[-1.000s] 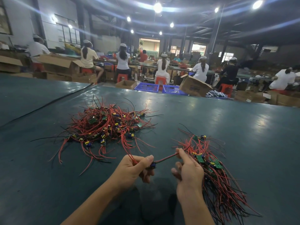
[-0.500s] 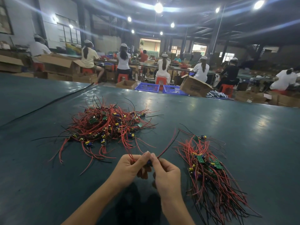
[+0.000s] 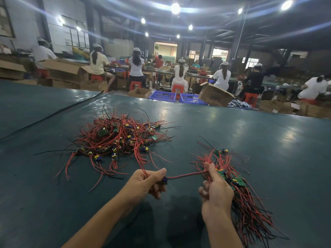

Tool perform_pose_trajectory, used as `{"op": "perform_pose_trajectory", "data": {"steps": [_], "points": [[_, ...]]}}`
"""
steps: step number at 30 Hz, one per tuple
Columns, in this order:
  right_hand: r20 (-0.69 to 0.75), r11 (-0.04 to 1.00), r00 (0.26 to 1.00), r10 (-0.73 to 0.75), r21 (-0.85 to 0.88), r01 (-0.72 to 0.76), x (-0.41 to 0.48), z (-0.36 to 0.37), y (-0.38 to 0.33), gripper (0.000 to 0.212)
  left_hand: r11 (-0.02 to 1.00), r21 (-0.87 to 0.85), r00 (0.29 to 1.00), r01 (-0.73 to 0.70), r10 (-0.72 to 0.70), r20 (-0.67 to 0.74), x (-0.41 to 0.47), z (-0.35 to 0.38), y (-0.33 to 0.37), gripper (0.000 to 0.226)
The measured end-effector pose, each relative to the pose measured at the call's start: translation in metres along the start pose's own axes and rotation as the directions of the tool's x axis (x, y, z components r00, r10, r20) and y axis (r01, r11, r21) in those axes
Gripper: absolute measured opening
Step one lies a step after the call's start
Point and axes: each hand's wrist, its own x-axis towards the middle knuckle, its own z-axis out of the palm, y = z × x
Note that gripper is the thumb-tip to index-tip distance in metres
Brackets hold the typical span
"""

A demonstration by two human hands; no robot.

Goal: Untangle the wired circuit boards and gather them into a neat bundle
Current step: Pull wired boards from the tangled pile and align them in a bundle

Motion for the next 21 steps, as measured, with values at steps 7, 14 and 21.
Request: {"op": "perform_pose_trajectory", "data": {"steps": [7,14,21], "points": [[0.123,0.988,0.981,-0.15,0.056,0.145,-0.013,0.008,0.002,0.025,0.999,0.024,0.988,0.028,-0.024,-0.15,0.005,-0.004,-0.01,0.043],[0.173,0.968,0.954,-0.245,0.105,0.229,-0.017,0.008,0.0,0.02,0.994,-0.102,0.967,0.042,-0.066,-0.245,0.008,0.002,-0.014,0.044],[0.379,0.979,0.911,-0.161,-0.055,0.196,-0.019,0.007,0.01,0.064,0.925,-0.372,0.95,0.085,-0.187,-0.249,0.013,-0.004,-0.008,0.039]]}}
